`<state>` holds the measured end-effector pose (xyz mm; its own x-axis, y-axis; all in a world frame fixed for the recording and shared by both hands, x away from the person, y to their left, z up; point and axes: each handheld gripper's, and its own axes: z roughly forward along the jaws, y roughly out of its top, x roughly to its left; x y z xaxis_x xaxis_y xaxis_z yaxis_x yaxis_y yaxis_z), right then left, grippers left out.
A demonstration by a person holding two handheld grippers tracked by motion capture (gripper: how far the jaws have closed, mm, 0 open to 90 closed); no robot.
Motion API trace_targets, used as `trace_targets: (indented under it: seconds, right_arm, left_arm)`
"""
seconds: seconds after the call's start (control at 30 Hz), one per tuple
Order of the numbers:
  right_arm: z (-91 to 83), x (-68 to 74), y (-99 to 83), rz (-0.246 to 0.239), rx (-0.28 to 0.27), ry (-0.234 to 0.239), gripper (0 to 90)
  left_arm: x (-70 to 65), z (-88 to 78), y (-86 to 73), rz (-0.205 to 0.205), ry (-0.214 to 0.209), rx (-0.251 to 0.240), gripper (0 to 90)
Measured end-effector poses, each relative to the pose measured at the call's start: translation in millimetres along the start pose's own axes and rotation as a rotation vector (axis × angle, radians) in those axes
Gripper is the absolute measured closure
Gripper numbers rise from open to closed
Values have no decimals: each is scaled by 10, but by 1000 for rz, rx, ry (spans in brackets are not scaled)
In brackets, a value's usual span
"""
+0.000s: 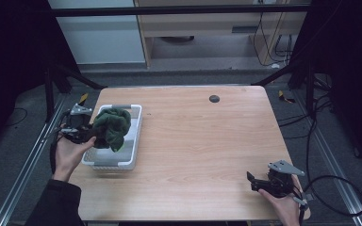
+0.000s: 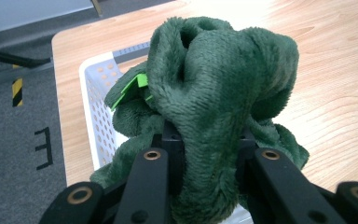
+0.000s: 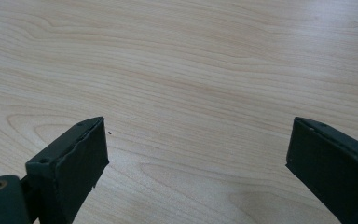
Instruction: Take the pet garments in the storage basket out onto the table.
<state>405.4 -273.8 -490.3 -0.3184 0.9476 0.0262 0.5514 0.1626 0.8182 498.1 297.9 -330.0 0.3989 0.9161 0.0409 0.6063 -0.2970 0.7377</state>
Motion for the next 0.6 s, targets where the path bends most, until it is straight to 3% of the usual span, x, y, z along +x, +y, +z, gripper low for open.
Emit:
trace_targets:
  seconds: [0.6]
  right_arm:
    - [-30,-3,14,-2,-28,-11,54]
  left_arm:
    - [-190,-252,138,62,-24,-36,745]
